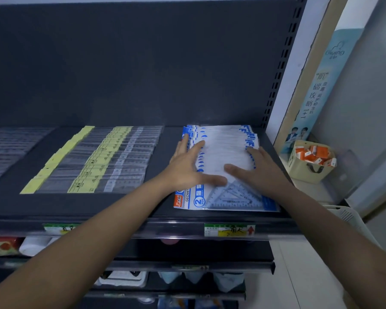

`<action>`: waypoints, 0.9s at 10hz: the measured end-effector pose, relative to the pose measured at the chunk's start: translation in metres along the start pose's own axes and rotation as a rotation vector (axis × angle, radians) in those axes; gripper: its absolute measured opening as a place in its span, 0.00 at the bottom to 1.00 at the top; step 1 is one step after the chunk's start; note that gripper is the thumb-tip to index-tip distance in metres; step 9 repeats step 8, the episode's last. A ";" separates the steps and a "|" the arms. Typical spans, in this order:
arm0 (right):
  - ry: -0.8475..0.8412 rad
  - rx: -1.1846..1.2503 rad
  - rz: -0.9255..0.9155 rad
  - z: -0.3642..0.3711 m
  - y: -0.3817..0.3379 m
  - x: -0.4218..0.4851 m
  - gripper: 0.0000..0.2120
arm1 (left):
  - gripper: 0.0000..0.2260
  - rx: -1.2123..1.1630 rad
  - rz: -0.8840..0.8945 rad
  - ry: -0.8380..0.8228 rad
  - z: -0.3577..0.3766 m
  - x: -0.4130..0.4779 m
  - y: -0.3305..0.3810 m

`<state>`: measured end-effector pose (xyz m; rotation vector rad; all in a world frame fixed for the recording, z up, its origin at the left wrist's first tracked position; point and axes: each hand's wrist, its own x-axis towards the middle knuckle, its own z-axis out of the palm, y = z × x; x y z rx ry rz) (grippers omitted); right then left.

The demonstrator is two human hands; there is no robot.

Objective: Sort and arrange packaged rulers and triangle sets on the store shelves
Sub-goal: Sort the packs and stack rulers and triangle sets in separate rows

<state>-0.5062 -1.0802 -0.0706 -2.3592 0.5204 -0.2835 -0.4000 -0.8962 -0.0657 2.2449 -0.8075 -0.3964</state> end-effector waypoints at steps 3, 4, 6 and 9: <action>0.071 0.065 0.043 -0.001 -0.001 0.011 0.44 | 0.61 -0.038 -0.015 -0.001 -0.002 0.017 -0.002; 0.060 0.080 0.049 -0.002 0.001 0.012 0.44 | 0.60 -0.032 -0.018 -0.008 -0.002 0.016 -0.003; 0.014 0.093 0.030 -0.004 0.002 0.013 0.44 | 0.46 -0.086 0.017 0.116 -0.009 0.005 -0.004; 0.104 -0.121 -0.032 -0.003 -0.010 0.005 0.47 | 0.42 0.346 0.198 0.217 -0.033 -0.013 -0.010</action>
